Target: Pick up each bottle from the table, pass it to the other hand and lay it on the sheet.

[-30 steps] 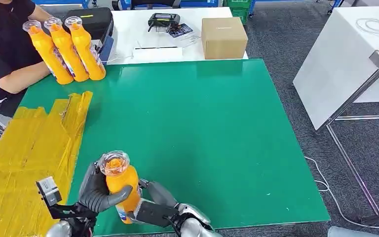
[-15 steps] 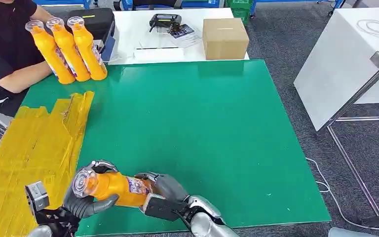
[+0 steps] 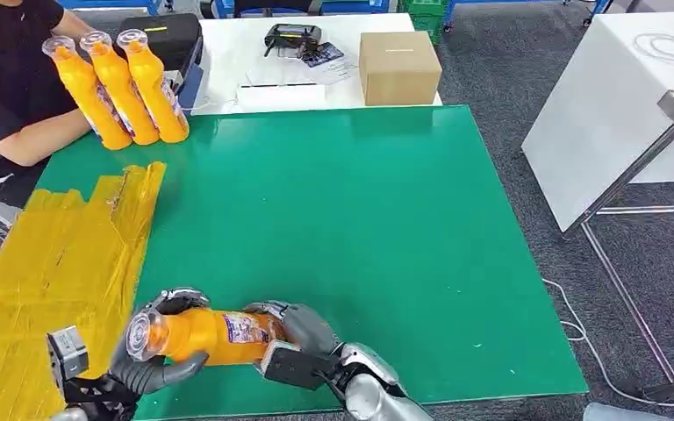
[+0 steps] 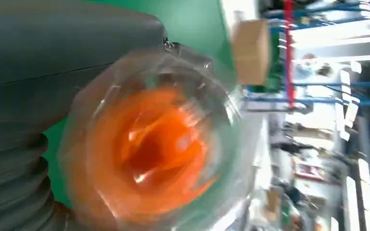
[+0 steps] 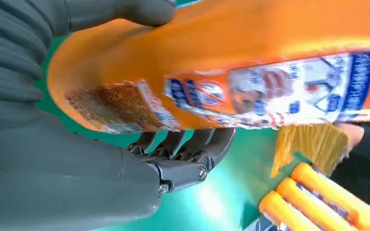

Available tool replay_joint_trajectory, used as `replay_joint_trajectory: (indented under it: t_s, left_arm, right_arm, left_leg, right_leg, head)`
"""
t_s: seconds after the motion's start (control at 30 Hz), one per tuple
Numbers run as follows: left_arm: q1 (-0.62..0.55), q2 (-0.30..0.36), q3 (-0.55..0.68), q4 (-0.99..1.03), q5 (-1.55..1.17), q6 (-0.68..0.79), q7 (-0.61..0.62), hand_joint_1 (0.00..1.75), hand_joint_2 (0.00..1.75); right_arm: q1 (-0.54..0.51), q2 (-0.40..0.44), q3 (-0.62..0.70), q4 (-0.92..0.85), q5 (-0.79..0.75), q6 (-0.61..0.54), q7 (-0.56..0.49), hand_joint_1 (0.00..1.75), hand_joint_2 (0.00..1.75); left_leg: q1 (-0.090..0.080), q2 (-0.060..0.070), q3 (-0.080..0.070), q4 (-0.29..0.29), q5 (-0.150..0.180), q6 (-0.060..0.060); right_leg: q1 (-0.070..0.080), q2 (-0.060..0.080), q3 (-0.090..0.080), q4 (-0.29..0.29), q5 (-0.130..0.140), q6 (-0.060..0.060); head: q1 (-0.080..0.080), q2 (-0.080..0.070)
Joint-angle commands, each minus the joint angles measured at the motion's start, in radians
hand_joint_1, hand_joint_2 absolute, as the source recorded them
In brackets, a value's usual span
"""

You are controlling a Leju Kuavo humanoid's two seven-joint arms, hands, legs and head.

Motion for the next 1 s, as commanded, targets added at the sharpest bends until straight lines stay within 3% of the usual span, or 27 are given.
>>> replay_joint_trajectory:
  t_s: [0.03, 0.97, 1.0]
  left_arm:
    - [0.034, 0.012, 0.007, 0.028, 0.027, -0.008, 0.015, 0.0, 1.75]
    - [0.035, 0.012, 0.004, 0.027, 0.036, -0.013, 0.013, 0.0, 1.75]
    - [0.036, 0.008, 0.001, 0.025, 0.045, -0.016, 0.012, 0.0, 0.0]
  right_arm:
    - [-0.054, -0.017, -0.038, -0.013, -0.003, 0.0, -0.005, 1.75, 1.75]
    - [-0.055, -0.016, -0.039, -0.012, -0.002, 0.0, -0.005, 1.75, 1.75]
    - [-0.054, -0.017, -0.04, -0.013, -0.001, -0.001, -0.006, 1.75, 1.75]
  left_leg:
    - [-0.001, 0.002, 0.001, 0.0, 0.0, 0.0]
    - [0.0, 0.001, 0.001, 0.0, 0.0, 0.0]
    - [0.0, 0.001, 0.0, 0.0, 0.0, 0.0]
  right_leg:
    - [0.0, 0.001, 0.0, 0.0, 0.0, 0.0]
    - [0.0, 0.0, 0.0, -0.001, 0.0, -0.001]
    - [0.0, 0.0, -0.001, 0.0, 0.0, -0.001]
  head:
    - [-0.001, 0.0]
    - [0.0, 0.0]
    - [-0.001, 0.0]
